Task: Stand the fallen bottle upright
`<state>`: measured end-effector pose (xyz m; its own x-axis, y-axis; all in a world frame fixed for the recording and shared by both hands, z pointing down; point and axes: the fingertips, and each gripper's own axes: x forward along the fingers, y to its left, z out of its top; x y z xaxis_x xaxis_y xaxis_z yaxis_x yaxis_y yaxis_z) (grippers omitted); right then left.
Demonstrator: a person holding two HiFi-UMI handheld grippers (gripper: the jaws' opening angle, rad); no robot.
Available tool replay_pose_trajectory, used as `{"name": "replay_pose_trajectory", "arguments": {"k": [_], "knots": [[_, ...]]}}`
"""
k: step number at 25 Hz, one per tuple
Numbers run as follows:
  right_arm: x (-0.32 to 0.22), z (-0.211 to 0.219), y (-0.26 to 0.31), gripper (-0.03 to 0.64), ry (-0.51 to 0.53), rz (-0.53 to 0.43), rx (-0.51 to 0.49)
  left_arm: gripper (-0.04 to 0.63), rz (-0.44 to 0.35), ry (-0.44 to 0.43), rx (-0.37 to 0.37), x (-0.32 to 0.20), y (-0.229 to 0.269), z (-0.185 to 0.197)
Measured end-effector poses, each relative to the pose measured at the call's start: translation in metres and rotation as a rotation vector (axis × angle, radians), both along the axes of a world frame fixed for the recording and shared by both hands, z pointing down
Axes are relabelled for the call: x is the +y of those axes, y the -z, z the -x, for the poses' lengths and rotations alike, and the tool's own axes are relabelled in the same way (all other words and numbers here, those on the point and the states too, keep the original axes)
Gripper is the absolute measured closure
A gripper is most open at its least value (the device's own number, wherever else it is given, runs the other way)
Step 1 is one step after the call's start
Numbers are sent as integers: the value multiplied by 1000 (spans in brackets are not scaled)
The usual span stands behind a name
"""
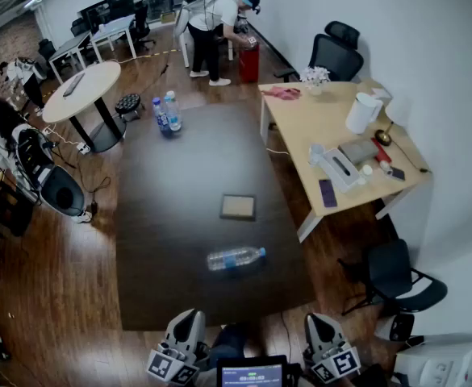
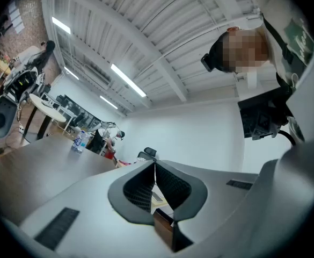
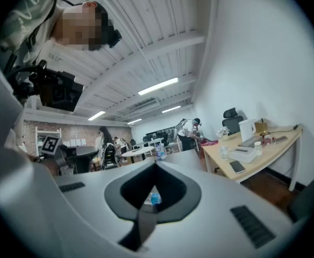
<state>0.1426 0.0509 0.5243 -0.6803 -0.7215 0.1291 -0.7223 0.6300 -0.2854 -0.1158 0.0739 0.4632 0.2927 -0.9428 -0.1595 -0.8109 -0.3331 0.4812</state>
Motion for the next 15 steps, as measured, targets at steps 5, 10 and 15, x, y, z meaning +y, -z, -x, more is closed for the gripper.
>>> {"name": "replay_pose_trajectory", "arguments": {"k": [5,10,15], "knots": [[-50,25,6,597,-51,6,6,592,79,-83,-84,-48,-27,16],[-82,36,8,597,-42,4,15,592,71,-213,-225,-96,-39,1],[-107,29,5,597,-39,29,15,575,168,-251,-416,-136,-83,-5]]}}
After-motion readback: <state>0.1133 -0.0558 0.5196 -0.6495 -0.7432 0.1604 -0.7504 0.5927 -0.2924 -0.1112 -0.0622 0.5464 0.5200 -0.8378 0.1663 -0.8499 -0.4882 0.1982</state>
